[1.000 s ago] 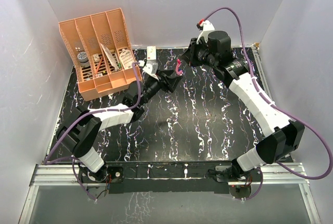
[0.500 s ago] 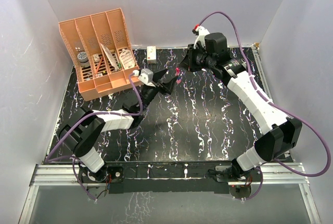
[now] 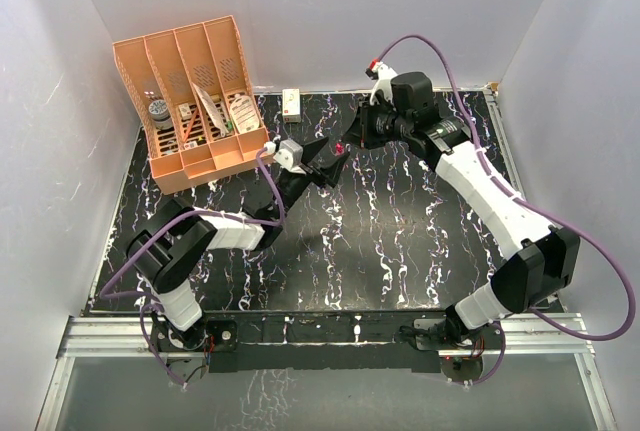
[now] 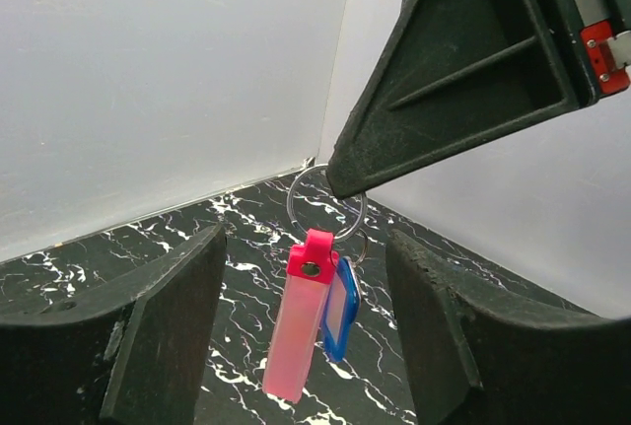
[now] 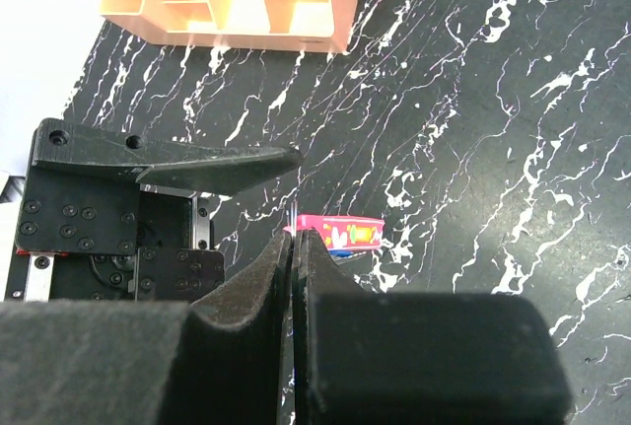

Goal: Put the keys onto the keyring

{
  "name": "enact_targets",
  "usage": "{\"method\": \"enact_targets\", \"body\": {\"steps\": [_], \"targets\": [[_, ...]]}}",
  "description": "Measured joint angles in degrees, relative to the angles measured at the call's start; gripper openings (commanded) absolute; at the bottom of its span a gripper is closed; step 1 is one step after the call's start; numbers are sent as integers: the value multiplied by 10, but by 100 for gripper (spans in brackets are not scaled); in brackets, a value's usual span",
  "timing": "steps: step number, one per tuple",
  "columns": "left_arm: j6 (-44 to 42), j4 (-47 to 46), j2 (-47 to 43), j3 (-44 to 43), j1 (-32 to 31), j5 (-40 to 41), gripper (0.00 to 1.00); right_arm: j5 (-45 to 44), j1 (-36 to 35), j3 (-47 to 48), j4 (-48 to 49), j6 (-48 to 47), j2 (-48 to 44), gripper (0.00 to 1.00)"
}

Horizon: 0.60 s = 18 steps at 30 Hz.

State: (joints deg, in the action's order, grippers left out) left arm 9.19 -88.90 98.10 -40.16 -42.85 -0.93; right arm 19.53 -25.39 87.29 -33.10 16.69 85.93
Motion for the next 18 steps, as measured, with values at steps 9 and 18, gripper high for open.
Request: {"method": "enact_targets", "body": {"steps": [9,18], "targets": [[-7,-16,16,-2,-1,4,65,12,-4,-24,2,2,-26,0],[-24,-20,25,0,-5,12,66,16,-4,-49,-2,-1,-49,0]]}}
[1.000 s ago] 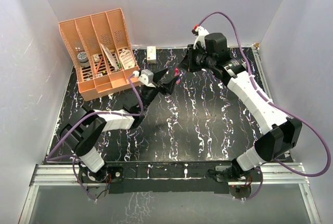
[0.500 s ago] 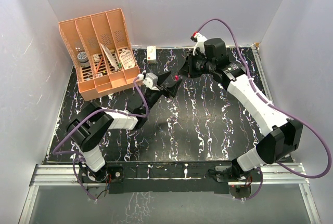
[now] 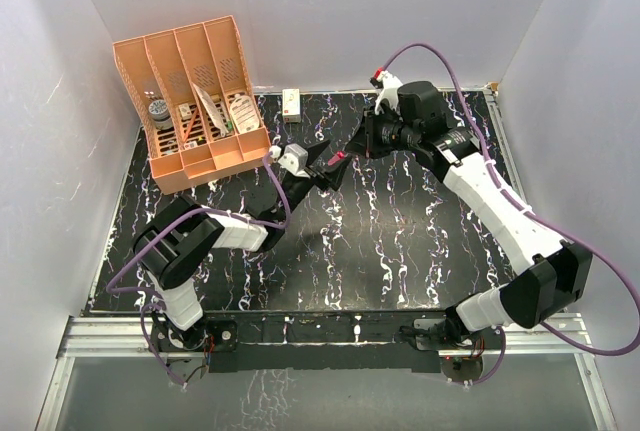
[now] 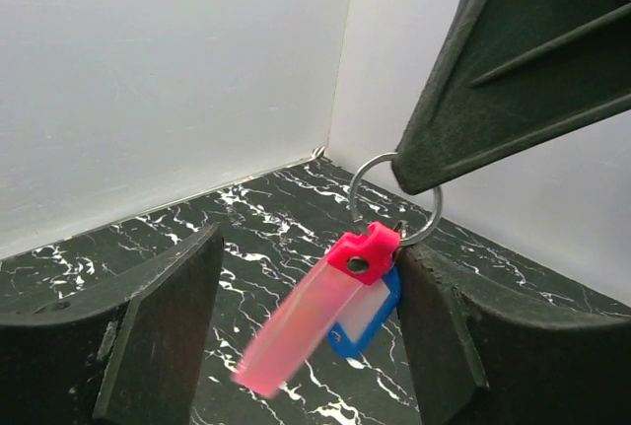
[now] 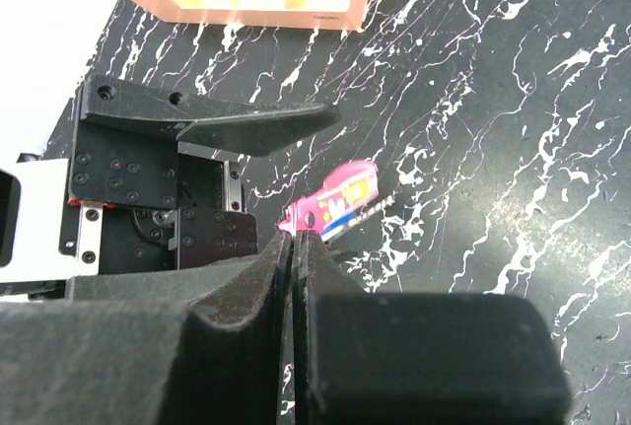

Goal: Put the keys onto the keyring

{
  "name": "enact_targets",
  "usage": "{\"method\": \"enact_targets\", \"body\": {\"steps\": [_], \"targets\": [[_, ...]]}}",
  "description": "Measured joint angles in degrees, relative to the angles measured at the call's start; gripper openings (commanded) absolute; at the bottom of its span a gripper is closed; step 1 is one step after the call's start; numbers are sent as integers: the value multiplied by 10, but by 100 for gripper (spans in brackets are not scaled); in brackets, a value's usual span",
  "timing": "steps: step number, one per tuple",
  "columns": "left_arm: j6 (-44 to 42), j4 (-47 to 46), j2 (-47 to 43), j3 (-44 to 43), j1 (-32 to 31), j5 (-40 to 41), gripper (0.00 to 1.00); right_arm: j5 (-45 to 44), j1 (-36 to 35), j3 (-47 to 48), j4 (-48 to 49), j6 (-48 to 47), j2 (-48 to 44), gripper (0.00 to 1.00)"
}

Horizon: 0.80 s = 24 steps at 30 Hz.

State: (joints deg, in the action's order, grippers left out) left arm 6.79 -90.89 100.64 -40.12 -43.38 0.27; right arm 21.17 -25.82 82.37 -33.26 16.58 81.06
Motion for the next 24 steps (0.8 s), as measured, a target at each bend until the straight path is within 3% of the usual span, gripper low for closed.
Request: {"method": "enact_targets", "body": {"steps": [24], "targets": [[-32,-4,1,34,0,32,68,0,0,-17,-47,-25,-9,0]]}}
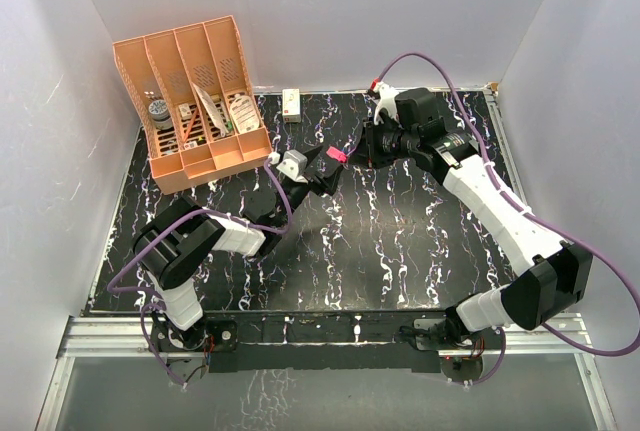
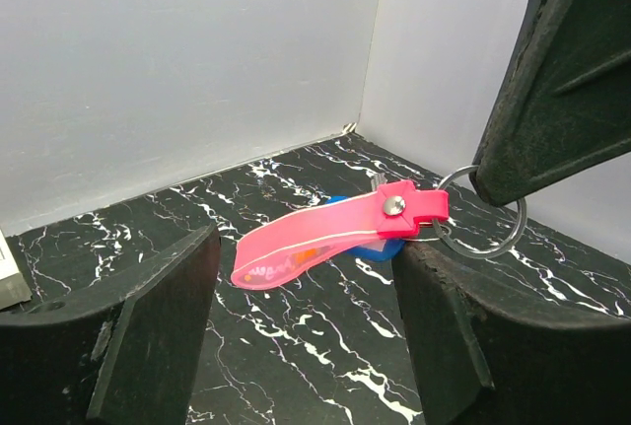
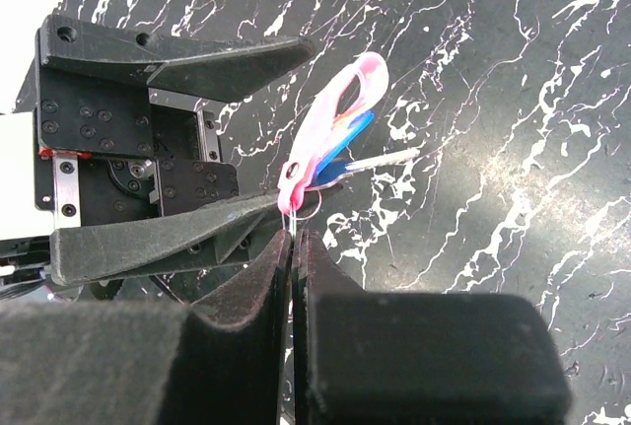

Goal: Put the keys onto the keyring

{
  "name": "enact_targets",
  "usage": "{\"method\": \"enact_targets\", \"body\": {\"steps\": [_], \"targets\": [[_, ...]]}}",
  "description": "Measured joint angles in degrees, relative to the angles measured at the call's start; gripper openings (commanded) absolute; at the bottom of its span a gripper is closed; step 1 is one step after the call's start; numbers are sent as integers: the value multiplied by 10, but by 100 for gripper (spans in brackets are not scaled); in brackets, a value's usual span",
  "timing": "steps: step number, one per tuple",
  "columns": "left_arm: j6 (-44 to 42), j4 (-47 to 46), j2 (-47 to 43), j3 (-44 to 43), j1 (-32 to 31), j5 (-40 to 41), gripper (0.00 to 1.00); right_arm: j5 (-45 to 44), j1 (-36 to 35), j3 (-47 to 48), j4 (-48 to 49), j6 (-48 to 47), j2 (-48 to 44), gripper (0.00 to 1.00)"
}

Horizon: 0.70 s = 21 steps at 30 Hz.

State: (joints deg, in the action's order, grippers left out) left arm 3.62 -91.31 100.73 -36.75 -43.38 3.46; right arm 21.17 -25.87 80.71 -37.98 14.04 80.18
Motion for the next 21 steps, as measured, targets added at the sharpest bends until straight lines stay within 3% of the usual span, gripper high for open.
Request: {"method": "enact_targets", "body": {"steps": [13,21], "targets": [[0,0,-1,0,0,0,68,0,0,7,-33,-20,7,0],[-19,1,-17,12,0,37,71,-50,0,67,-80,-40,39,0]]}}
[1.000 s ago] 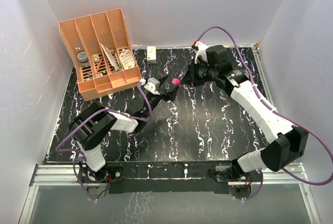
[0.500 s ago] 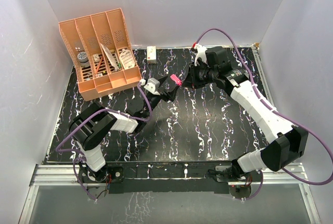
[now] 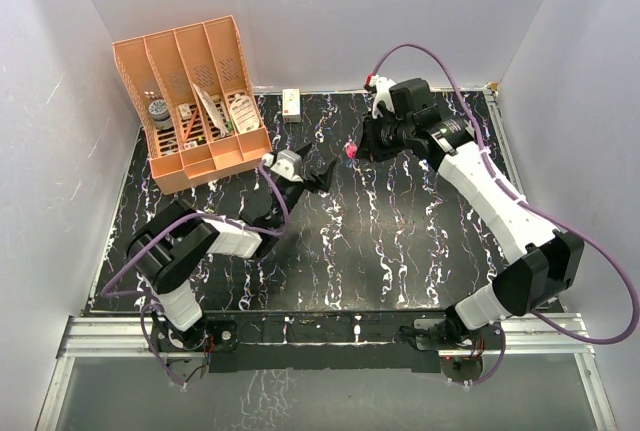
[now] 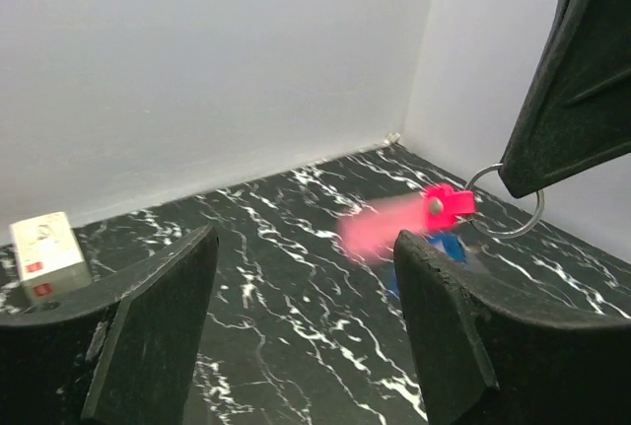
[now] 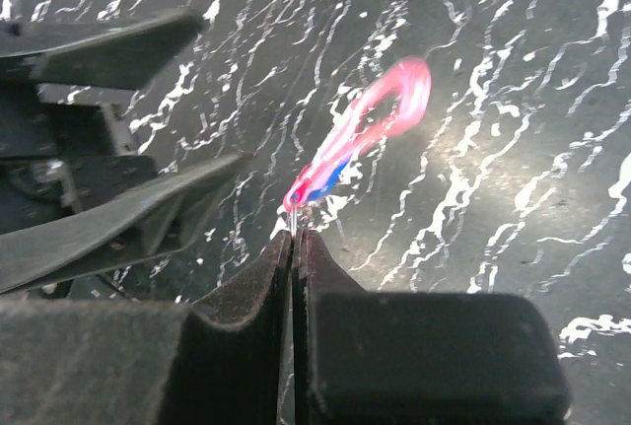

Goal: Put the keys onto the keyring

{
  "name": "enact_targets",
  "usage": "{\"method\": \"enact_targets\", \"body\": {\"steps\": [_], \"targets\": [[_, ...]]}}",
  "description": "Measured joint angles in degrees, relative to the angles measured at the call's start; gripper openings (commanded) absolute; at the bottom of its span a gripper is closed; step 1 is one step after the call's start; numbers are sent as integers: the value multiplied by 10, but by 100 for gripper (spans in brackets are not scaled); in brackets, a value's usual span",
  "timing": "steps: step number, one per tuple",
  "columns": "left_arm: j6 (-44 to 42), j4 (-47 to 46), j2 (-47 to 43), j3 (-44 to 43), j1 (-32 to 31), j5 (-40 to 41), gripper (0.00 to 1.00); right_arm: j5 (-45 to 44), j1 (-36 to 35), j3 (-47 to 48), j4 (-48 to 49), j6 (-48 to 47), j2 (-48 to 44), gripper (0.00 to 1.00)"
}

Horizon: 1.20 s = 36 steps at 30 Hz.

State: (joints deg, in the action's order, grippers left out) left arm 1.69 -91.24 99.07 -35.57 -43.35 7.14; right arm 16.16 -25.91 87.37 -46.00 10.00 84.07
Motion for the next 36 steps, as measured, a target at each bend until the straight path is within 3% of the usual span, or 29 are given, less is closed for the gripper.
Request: {"method": "enact_targets", "body": {"steps": [6,13,31,36], "targets": [[-29,-1,-64,25,1,62,72,-76,-11,27,6,-23,15,0],[-42,0,-129,44,4,91,72,-181,-71,-57,112,-51,-34,0],[-43,4,-133,45,4,98,72,-318,-129,-129,259,-122,-108,0],[-43,4,-133,45,4,98,72,-347,-150,-115,248,-155,-95,0]]}}
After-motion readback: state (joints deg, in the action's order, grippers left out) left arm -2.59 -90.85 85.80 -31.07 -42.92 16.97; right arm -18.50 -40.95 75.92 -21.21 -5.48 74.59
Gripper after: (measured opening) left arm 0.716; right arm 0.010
